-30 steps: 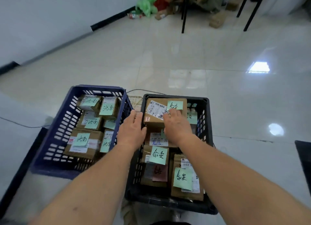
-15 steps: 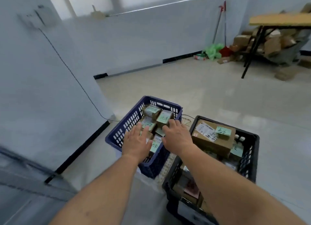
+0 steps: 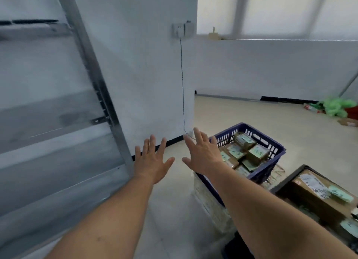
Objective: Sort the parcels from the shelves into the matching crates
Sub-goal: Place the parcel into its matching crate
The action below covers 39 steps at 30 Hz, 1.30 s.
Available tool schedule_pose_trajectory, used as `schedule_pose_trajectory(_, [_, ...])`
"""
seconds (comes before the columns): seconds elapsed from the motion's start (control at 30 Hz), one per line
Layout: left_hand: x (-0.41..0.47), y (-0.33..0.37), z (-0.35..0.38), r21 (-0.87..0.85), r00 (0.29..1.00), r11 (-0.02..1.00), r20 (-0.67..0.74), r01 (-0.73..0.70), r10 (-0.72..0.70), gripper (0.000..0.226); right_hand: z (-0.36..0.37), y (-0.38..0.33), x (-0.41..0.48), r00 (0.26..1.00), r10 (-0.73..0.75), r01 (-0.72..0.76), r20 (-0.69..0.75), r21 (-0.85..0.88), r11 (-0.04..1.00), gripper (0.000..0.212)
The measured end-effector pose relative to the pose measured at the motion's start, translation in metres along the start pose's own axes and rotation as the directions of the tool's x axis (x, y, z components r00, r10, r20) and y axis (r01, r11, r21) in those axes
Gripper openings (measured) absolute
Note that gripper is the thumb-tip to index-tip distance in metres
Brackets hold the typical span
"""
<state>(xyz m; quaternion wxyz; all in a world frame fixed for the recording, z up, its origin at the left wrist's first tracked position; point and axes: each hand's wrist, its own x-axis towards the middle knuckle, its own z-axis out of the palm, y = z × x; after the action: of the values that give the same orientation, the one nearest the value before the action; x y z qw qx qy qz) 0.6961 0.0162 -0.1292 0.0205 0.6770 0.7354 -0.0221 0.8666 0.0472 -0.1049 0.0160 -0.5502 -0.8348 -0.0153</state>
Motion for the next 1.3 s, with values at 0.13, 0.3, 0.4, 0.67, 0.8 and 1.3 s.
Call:
schedule_pose_trajectory(0.13, [-0.036,-0.073,-0.008,-0.041,0.992,0.992,-0.042,0.118,-0.12,0.072,-0.008,-0.077,0.013,0.992,-0.125,0.125,-0.021,-0.036,0.992,0.08])
schedule_pose_trajectory(0.3, [-0.084,-0.157,-0.013,-0.036,0.953,0.956,-0.072,0.292,-0.294,0.072,-0.02,-0.169,0.027,0.948,-0.317,0.316,-0.013,-0.067,0.946,0.082])
schedule_pose_trajectory(0.4, [-0.109,-0.201,-0.007,-0.063,0.911,0.914,-0.079,0.402,-0.406,0.071,-0.022,-0.223,0.036,0.903,-0.429,0.426,-0.025,-0.071,0.902,0.08])
schedule_pose_trajectory(0.67, [-0.162,-0.302,0.009,-0.058,0.734,0.745,-0.14,0.664,-0.665,0.07,-0.015,-0.359,0.064,0.723,-0.689,0.683,-0.036,-0.104,0.723,0.077])
schedule_pose_trajectory(0.8, [-0.167,-0.354,0.011,-0.04,0.638,0.651,-0.167,0.758,-0.752,0.071,-0.013,-0.42,0.091,0.63,-0.774,0.77,-0.056,-0.087,0.633,0.072])
schedule_pose_trajectory(1.3, [-0.095,-0.504,-0.021,0.031,0.5,0.499,-0.105,0.866,-0.86,0.069,-0.022,-0.572,0.233,0.443,-0.887,0.895,-0.126,0.008,0.446,0.051])
